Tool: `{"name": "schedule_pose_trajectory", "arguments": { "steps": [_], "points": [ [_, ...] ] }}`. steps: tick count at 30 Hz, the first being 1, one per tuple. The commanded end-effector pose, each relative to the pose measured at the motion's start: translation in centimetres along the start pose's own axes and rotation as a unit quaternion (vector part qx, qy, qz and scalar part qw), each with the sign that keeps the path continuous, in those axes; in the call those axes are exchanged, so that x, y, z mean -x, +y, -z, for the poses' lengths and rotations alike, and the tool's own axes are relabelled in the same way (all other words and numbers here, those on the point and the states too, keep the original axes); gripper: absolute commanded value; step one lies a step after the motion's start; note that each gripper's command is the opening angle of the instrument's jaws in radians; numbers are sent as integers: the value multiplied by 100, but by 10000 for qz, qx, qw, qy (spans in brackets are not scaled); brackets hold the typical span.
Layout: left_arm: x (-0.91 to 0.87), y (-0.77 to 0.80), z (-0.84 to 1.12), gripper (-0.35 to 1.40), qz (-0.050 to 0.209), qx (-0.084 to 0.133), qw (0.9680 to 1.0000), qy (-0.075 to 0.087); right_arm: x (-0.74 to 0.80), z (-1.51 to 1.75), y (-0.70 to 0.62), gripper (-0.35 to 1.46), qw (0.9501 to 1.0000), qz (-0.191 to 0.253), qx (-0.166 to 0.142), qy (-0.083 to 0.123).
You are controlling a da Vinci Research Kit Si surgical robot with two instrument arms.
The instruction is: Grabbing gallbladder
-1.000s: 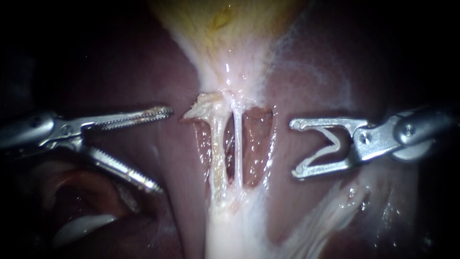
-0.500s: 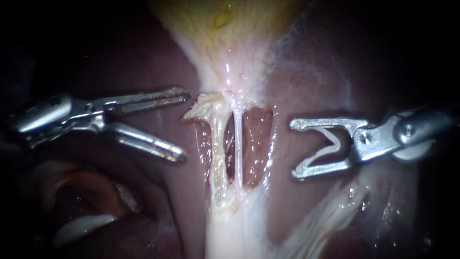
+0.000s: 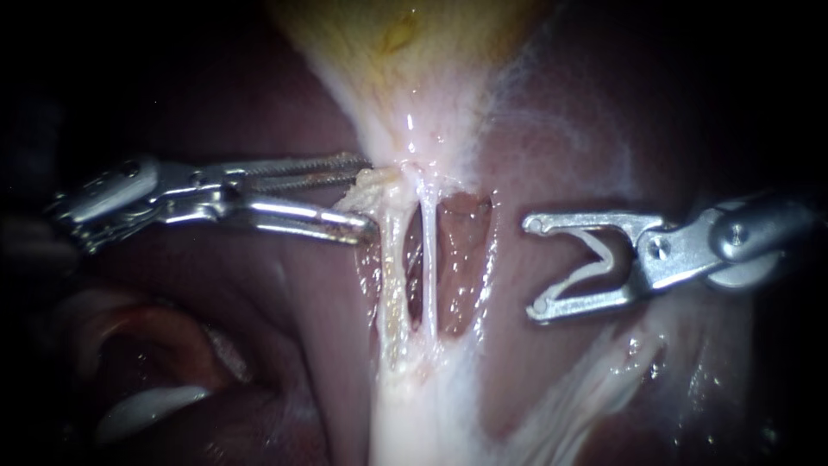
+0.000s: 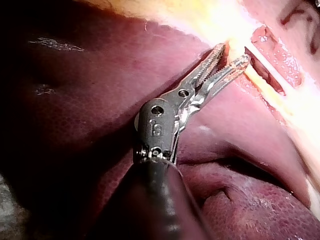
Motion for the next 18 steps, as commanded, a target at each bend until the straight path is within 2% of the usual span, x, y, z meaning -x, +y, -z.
{"name": "schedule_pose_trajectory", "arguments": {
  "steps": [1, 4, 11, 18],
  "points": [
    [1, 0, 2, -1, 0, 26, 10000, 19, 0, 0, 0, 49, 10000, -1, 1, -1],
    [-1, 1, 8, -35, 31, 65, 9999, 80, 0, 0, 0, 49, 10000, -1, 1, 0],
    [-2, 0, 26, -35, 190, 88, 9997, 111, -1, 0, 0, 49, 10000, -1, 1, 0],
    [14, -13, 42, -35, 333, 100, 9993, 112, -1, 0, 0, 49, 10000, -1, 1, 0]
  ]
}}
